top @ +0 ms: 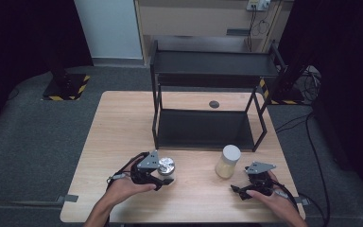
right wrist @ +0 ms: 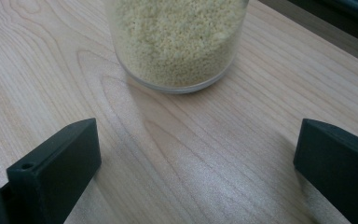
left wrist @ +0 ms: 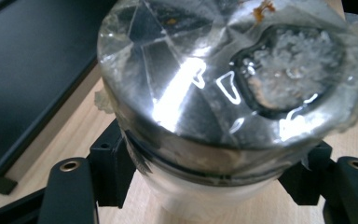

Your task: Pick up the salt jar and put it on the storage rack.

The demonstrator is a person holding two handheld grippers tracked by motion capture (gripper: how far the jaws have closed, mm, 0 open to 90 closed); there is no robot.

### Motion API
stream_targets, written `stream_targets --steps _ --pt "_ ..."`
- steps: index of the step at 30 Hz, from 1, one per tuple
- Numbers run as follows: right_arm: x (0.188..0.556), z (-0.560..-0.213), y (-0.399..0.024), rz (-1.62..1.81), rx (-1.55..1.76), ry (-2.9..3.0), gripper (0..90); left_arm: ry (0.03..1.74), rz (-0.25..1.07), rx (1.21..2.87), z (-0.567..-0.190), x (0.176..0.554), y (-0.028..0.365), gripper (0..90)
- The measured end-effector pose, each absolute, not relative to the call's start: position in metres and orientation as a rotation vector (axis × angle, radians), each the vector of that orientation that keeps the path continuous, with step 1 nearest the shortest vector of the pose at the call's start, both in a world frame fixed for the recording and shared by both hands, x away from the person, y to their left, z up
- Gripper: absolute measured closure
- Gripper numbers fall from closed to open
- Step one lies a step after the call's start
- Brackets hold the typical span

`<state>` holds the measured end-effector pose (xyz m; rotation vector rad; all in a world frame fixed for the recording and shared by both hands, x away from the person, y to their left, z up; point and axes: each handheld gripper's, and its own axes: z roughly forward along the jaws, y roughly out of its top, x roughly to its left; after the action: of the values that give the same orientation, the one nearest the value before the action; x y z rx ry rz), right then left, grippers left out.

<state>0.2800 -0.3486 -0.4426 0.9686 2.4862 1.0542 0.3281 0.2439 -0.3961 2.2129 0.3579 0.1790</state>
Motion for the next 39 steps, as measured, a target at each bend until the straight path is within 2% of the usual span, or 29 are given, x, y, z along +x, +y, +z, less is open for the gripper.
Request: stream_targets --steps 12,39 --pt "0.280 -0.443 -0.349 1.054 0.968 2.486 1.2 0.343 0.190 2.227 -0.378 0.354 0.220 29.9" --pt "0.280 -0.443 -0.349 1.054 0.967 2.487 1.2 0.326 0.253 2.234 -0.317 0.408 0.204 29.9"
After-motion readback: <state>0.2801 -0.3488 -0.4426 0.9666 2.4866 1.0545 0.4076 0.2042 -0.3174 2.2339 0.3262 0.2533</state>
